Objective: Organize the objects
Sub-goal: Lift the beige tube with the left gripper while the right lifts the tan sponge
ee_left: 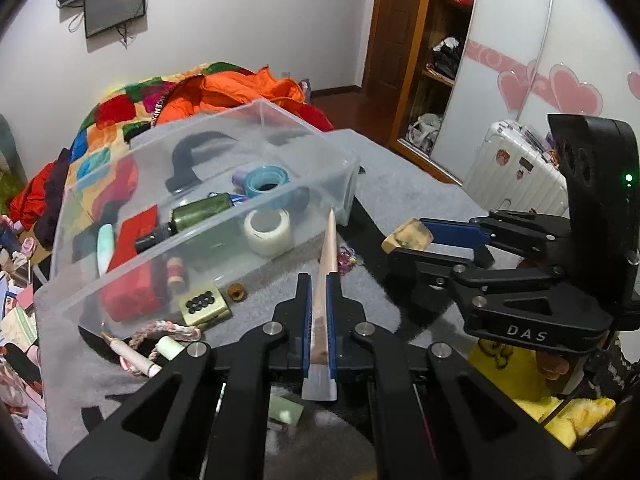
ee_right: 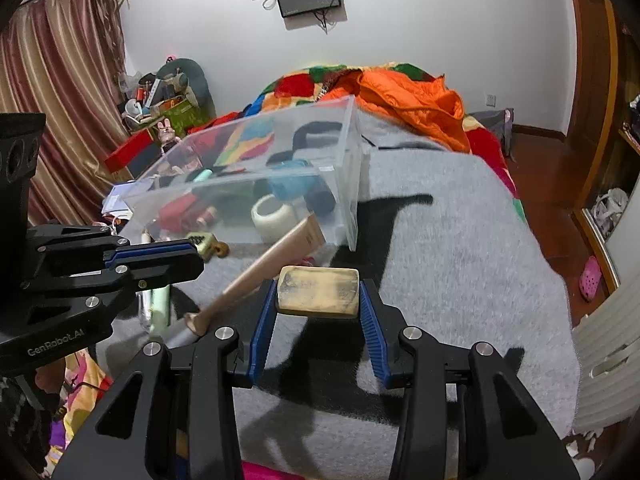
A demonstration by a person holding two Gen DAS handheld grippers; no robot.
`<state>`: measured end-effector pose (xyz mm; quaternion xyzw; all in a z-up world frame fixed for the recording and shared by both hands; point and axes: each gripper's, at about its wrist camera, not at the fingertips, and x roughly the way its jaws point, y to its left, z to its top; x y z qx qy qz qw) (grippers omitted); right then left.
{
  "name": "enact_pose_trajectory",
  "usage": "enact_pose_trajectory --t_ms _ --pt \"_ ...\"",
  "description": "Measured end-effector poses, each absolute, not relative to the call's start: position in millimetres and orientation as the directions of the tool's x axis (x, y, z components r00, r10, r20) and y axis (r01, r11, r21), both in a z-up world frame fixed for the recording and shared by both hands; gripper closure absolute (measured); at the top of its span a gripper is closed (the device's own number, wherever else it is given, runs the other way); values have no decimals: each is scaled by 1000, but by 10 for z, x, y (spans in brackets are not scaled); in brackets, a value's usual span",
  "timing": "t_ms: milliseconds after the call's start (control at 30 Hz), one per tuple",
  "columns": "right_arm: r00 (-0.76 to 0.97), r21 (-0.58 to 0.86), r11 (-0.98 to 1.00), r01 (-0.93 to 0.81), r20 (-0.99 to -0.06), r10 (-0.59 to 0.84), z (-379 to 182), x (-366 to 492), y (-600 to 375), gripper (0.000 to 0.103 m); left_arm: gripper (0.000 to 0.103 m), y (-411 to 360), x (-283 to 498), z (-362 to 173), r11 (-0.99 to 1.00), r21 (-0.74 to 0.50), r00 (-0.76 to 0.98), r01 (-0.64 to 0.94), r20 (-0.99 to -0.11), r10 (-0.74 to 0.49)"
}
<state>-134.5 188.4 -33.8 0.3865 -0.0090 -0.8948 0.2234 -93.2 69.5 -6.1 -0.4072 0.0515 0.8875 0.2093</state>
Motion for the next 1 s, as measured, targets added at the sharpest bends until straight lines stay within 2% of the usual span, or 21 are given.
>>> enact_pose_trajectory --t_ms 233,367,500,600,833,1000 --pt "-611 182 -904 387 -684 -399 -315 -1322 1910 66 95 852 -1121 -243 -892 -87 -495 -443 -806 325" --pt "-606 193 -907 375 -689 -398 -341 -1339 1976 66 85 1016 -1231 -374 -883 -56 -471 -466 -829 302" --pt "-607 202 -907 369 -687 -400 -354 -1349 2022 65 88 1093 -1384 -587 -895 -7 -448 -445 -864 230" --pt "-608 206 -906 369 -684 -403 -358 -1355 2040 65 96 1051 -1330 -544 -902 -25 -468 -431 -849 246" --pt "-602 230 -899 372 -678 -422 -367 -1384 2028 66 96 892 -1043 -290 -914 -34 -535 -405 -801 267" --pt "-604 224 -896 382 -674 -426 -305 -1380 1973 66 96 717 -875 18 -928 -67 -614 -368 -732 296"
